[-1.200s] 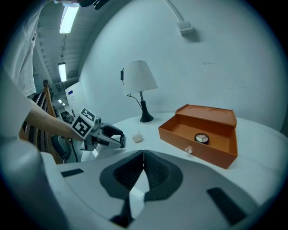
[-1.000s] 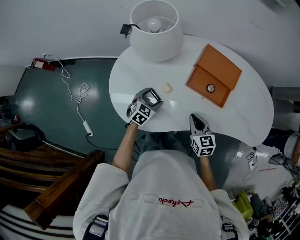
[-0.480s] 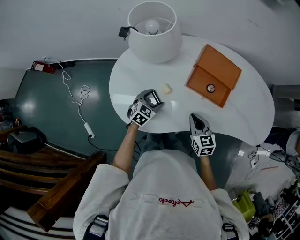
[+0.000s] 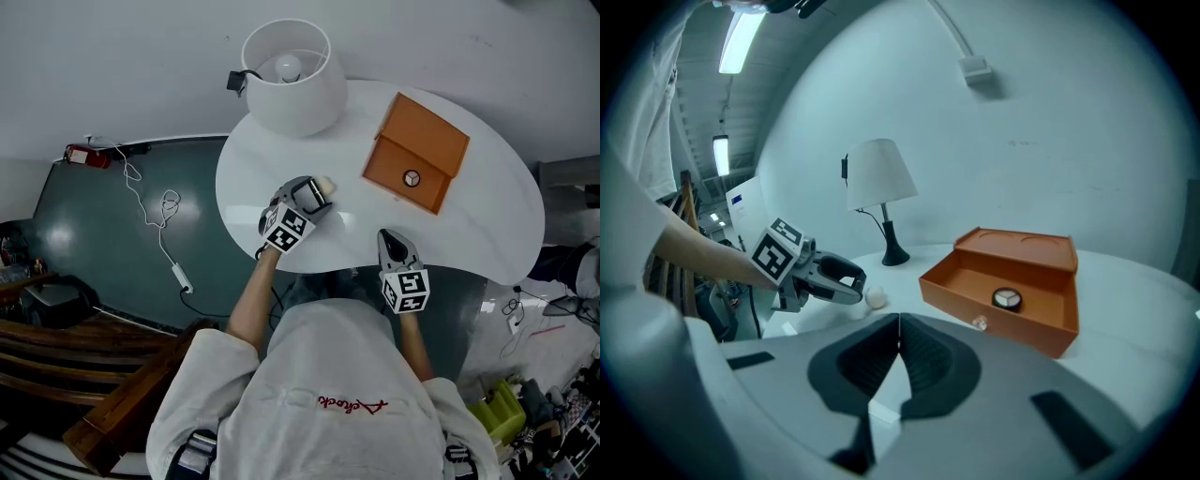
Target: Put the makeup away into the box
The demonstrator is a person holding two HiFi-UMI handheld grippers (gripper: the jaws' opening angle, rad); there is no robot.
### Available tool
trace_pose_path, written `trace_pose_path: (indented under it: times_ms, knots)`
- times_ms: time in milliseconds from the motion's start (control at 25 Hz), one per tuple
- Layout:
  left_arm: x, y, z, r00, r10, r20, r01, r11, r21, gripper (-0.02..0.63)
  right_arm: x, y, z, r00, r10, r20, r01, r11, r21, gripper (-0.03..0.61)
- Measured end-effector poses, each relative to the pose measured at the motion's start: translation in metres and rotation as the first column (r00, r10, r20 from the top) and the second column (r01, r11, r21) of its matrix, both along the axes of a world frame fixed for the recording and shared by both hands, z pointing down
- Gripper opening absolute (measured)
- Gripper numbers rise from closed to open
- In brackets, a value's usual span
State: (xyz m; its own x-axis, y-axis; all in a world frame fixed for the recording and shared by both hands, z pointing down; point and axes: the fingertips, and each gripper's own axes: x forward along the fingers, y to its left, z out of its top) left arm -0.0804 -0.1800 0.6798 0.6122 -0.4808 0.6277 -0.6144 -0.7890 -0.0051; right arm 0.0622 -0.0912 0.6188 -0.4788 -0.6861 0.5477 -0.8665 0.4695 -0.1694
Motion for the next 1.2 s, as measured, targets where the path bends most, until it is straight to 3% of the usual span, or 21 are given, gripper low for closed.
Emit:
trace_pose_path:
  times_ms: [520, 840, 1200]
  knots:
    - [0.092, -0.052, -0.076, 0.987, 0.15, -0.059, -0.141, 0.98, 0.14, 0.336, 0.052, 0.011, -0.023, 0.985, 0.173, 0.003, -0.173, 0.983, 0.057, 0.02]
    - [0.145, -0.059, -0.082, 0.966, 0.253, -0.05, -0.244, 0.959, 0.146, 0.336, 0.091, 0.026, -0.026, 0.957, 0.291, 0.004, -0.29, 0.955, 0.064, 0.02]
    - [0.211, -0.06, -0.067, 0.92, 0.392, -0.014, -0.388, 0.915, 0.11, 0.336, 0.139, 0.048, -0.022, 0.903, 0.43, -0.007, -0.43, 0.902, 0.039, 0.02]
